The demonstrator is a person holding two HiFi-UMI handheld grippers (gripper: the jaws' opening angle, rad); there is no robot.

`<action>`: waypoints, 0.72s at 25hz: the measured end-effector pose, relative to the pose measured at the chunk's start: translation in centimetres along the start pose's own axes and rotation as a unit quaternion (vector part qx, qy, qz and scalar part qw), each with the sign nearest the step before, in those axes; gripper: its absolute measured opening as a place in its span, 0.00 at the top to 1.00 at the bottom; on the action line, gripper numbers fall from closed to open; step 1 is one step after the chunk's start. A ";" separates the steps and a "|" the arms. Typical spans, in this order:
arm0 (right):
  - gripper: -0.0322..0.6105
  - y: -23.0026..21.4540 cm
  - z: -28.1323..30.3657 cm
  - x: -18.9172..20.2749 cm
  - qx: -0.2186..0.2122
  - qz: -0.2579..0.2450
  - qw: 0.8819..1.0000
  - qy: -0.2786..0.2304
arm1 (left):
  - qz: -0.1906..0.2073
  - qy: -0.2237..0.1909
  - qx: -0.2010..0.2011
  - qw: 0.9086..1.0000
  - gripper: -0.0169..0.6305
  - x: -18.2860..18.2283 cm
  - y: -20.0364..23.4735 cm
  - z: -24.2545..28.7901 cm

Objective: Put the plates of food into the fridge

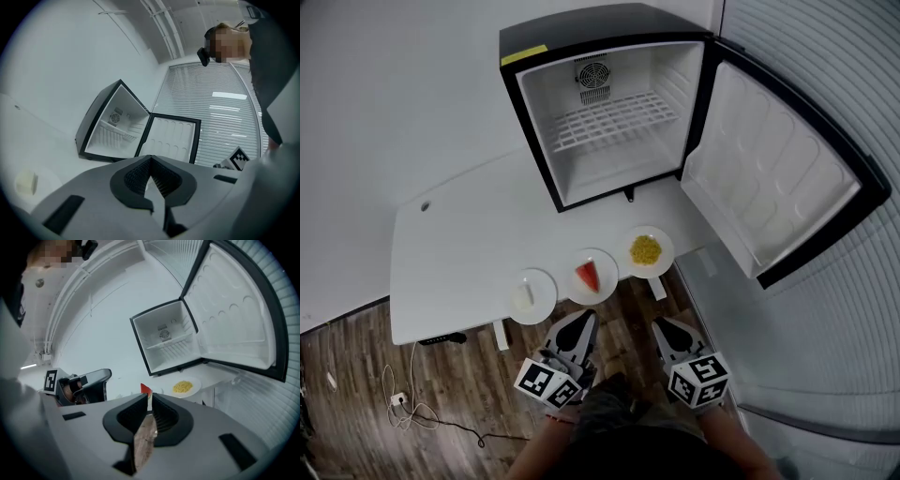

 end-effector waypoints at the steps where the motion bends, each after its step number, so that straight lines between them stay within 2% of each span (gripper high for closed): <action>1: 0.94 -0.5 0.8 0.1 0.004 0.011 1.000 0.007 | -0.004 0.001 0.004 1.000 0.96 0.2 0.3 0.6; 5: 0.94 -2.2 3.5 0.7 0.027 0.057 0.998 0.020 | -0.023 0.009 0.026 0.999 0.96 1.6 1.1 3.0; 7: 0.89 -3.3 4.7 0.9 0.037 0.086 0.995 0.020 | -0.026 0.019 0.035 0.999 0.96 2.4 1.3 4.1; 12: 0.84 -7.0 7.1 1.3 0.058 0.151 0.986 0.027 | -0.037 0.040 0.034 0.998 0.96 4.4 1.6 6.2; 18: 0.81 -11.7 9.6 1.4 0.067 0.251 0.966 0.013 | -0.058 0.054 0.014 0.997 0.96 7.9 1.9 9.4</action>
Point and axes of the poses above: the fingertips, and each gripper's own axes: z forward along the fingers, y to its left, x out of its underside, the point moved 4 cm from there along -z, backward along the fingers
